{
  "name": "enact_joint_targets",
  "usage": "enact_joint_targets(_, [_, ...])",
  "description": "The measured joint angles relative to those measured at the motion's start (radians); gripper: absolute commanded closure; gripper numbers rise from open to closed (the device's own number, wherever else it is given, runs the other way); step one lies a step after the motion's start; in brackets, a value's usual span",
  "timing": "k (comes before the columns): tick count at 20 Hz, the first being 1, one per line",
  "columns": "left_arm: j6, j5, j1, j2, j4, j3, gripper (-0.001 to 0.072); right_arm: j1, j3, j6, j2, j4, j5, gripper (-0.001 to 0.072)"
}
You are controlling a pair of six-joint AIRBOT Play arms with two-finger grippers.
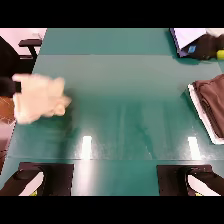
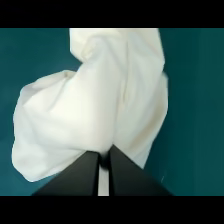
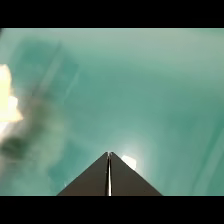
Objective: Fold the shirts.
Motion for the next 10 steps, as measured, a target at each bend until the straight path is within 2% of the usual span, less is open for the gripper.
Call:
enact_joint_targets(5, [0.016,0.07,-0.268,-0.046,-0.033,0.202,0.0684,0.0,0.194,0.0,-0.035,-0.035,-0.003,0.0693])
enact_joint_targets(10, [0.04,0.087,-0.554,-0.254,-0.042,0.251,0.068,0.0,0.333,0.0,-0.085,-0.051,0.035,0.0693])
